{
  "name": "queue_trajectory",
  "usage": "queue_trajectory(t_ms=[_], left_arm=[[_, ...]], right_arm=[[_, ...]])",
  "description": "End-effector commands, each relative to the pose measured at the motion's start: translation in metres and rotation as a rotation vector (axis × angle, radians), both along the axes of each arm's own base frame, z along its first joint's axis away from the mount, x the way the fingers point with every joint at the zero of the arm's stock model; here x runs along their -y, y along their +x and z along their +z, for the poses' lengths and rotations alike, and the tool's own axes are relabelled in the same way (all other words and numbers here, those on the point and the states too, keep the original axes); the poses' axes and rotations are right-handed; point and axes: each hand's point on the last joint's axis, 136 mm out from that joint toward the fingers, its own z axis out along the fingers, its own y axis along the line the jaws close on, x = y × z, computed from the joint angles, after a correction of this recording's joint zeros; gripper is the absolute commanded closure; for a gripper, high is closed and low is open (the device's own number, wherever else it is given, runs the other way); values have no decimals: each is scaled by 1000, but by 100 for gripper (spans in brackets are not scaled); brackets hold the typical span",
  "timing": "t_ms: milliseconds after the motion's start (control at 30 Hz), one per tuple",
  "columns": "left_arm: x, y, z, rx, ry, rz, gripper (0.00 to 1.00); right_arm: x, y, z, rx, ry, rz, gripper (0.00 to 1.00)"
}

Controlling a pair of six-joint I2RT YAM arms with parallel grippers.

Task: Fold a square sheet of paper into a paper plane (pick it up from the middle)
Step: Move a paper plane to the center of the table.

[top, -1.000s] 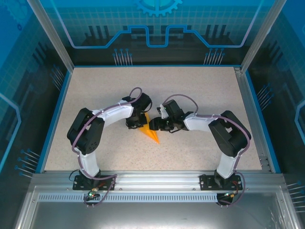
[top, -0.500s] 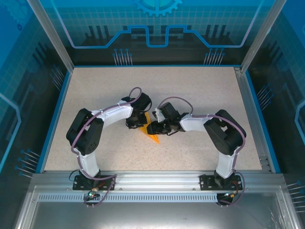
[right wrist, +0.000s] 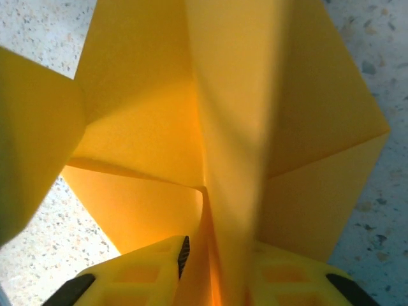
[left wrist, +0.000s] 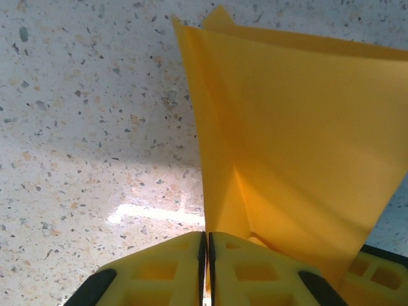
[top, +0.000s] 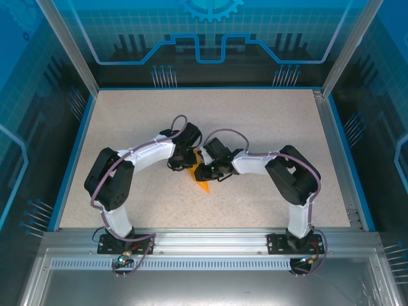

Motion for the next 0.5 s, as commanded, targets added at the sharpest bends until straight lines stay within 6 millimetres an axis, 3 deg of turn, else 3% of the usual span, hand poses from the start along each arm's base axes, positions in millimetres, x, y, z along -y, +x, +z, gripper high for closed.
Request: queue_trajectory(t_ms=[0,133,300,467], left_arm=[[-4,-4,10,15,-19,-10,85],[-3,-4,23,49,-44,-11,78],[4,-1,63,180,-147,-22,57],[-7,0,98,312,-167,6,51]], right_arm=[[5,-3,-7,2,-65,-4,84],[9,0,3,27,-78,-22,94],[27,8,32,113,-117,-67,99],[83,23,52,198,-274,-225,98]])
